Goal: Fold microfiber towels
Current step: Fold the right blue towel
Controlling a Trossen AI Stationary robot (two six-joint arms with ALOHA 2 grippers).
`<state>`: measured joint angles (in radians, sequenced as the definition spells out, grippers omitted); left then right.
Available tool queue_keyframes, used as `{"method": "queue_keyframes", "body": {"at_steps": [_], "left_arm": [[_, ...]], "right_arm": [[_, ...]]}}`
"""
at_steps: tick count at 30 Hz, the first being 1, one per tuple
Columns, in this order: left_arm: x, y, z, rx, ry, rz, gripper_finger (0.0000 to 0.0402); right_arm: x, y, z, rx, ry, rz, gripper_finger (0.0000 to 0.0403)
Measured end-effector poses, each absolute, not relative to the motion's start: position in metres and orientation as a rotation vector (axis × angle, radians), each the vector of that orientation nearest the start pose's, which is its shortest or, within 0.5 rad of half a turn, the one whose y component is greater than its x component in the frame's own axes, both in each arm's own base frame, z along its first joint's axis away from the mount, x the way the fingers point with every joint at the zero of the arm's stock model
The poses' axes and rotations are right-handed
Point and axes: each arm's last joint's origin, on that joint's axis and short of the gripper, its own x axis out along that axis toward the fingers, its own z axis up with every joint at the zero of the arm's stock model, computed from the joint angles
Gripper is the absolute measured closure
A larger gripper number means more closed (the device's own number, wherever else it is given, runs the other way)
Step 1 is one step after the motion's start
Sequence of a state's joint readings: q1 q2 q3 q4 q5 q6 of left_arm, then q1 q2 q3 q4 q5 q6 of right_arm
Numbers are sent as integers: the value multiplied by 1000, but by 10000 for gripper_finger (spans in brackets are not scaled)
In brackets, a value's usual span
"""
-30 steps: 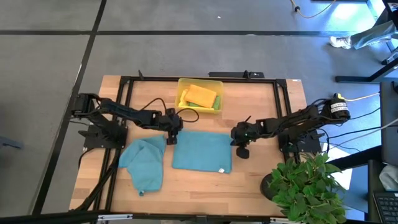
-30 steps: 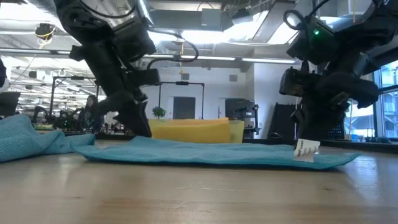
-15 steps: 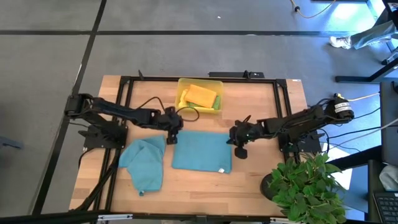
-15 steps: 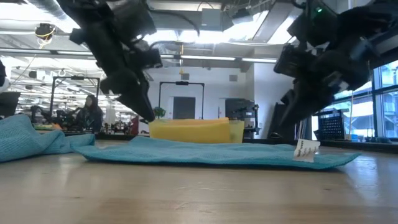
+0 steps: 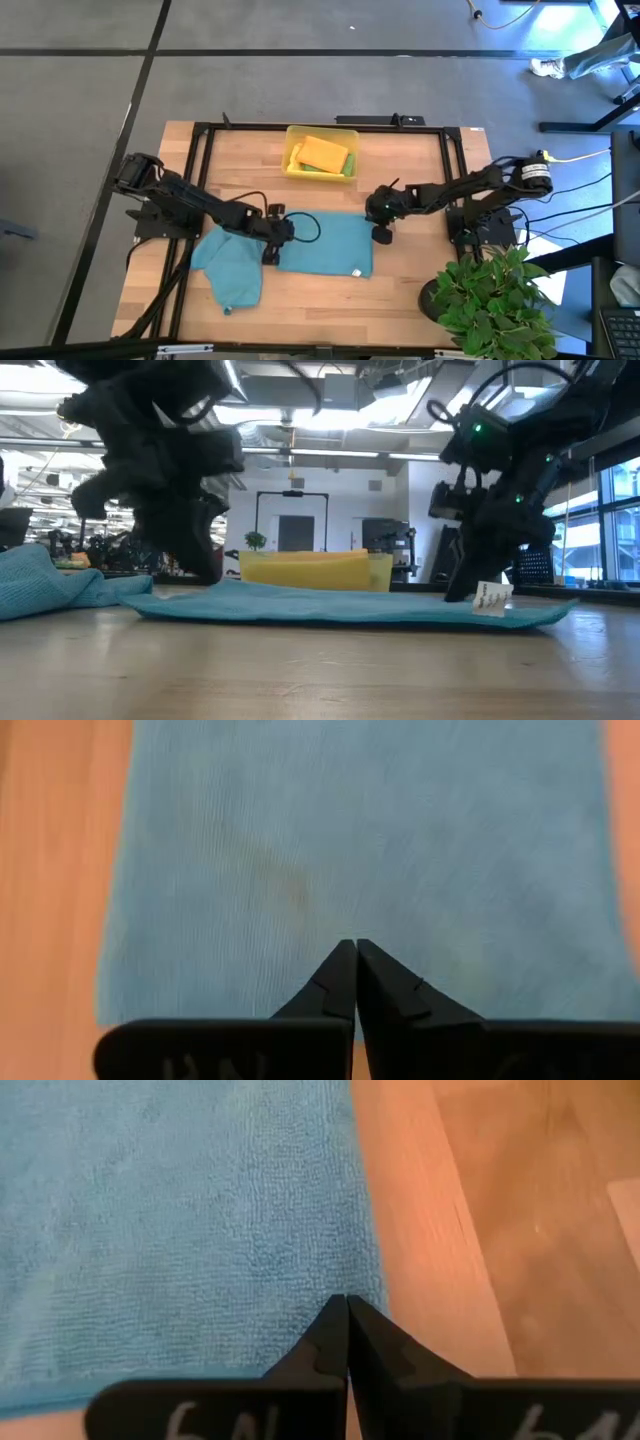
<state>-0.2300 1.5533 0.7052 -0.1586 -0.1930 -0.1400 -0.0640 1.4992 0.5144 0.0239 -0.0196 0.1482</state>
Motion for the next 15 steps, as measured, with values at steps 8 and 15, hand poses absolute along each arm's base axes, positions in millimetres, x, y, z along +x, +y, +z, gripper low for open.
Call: {"method": "queue_keyframes", "body": {"at_steps": [8,15], "left_arm": [[279,-31,116,69,1064,130,401],[281,5,118,143,1065,160,399]], "right_arm": [[243,-8,109,231,996,-54,399],[239,15,107,295,1054,-19,399]]}}
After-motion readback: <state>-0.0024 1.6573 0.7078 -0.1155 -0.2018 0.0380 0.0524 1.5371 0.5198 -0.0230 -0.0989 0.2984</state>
